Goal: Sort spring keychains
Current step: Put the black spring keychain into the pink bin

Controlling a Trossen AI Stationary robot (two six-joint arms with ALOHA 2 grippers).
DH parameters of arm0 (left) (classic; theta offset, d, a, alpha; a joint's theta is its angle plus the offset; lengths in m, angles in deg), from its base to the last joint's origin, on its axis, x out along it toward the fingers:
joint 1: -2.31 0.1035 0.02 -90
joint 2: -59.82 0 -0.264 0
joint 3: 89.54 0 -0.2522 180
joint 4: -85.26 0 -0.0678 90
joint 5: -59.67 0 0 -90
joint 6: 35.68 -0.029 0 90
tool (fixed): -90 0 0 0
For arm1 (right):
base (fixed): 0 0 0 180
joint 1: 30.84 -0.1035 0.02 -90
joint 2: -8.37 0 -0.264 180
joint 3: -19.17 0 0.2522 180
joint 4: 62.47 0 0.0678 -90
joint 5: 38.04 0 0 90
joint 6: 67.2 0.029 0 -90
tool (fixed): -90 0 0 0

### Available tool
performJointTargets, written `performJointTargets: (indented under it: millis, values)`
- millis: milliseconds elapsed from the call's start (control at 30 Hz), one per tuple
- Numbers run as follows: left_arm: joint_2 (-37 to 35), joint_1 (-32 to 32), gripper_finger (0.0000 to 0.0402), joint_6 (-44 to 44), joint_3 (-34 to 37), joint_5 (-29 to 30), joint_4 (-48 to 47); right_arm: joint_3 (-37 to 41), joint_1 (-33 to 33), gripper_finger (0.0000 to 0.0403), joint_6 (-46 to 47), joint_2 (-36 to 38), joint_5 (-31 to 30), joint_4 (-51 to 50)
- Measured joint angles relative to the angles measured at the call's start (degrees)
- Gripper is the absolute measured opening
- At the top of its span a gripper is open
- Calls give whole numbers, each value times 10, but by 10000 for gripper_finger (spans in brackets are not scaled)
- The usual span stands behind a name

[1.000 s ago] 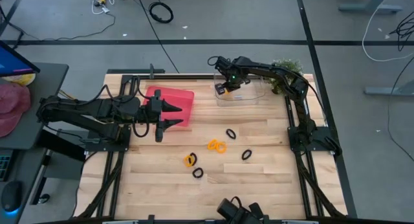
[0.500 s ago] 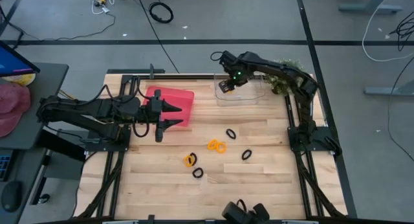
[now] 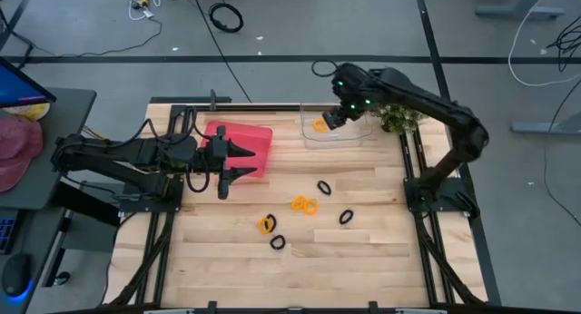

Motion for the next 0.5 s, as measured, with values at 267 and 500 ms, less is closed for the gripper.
performJointTargets:
  millis: [267, 500]
  values:
    - [0, 0, 195, 0, 0, 0, 0, 0, -111, 198, 38, 64, 0, -81]
    - [0, 0, 195, 0, 0, 0, 0, 0, -230, 192, 34, 67, 0, -103]
